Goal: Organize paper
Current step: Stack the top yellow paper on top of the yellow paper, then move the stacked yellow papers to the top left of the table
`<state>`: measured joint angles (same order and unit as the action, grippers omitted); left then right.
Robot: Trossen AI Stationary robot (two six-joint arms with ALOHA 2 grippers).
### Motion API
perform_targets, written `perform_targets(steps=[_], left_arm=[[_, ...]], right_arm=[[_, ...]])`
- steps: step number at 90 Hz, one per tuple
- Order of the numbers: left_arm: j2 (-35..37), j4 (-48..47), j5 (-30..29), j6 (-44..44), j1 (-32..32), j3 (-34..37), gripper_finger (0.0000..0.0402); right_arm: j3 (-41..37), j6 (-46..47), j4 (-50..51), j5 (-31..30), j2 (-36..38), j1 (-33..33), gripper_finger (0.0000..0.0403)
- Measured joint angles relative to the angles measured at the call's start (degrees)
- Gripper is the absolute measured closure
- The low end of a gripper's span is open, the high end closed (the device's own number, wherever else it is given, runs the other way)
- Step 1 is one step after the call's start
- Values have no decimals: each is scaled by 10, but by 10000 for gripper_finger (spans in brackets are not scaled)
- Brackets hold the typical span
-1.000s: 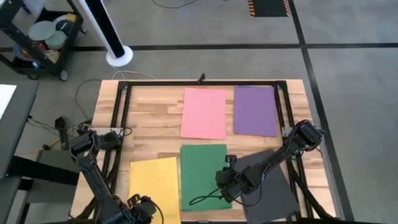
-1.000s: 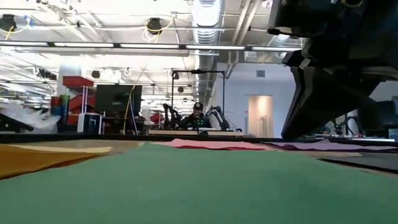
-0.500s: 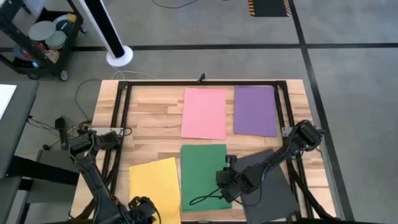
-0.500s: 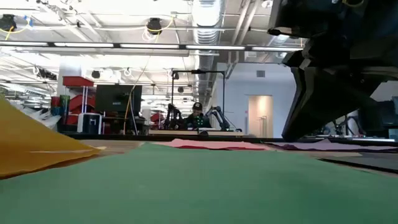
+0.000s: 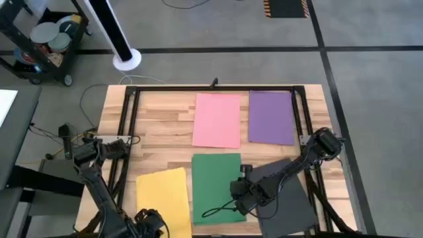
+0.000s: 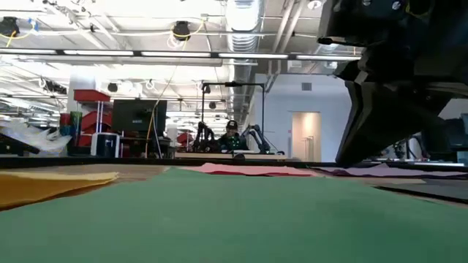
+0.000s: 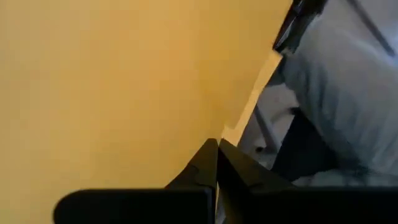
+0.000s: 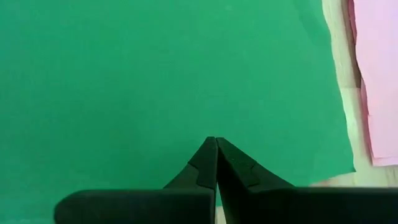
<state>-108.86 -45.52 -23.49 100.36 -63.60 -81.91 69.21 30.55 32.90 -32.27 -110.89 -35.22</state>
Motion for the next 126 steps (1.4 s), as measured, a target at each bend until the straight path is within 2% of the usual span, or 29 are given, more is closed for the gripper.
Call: perform_targets(steps=[51, 87, 103, 114, 126], left_arm=[[0, 30, 40, -36, -1, 0, 397], [0, 53, 53, -50, 4, 0, 297], [0, 60, 55, -65, 12, 0, 273], [0, 16, 56, -74, 30, 0, 285], [0, -35, 41, -113, 60, 21, 344]], right_arm=[[0, 10, 1, 0, 0, -1, 403], [0, 10, 1, 0, 0, -1, 403], [0, 10, 1, 1, 0, -1, 403], [0, 10, 1, 1, 0, -1, 403], [0, 9, 1, 1, 0, -1, 403]])
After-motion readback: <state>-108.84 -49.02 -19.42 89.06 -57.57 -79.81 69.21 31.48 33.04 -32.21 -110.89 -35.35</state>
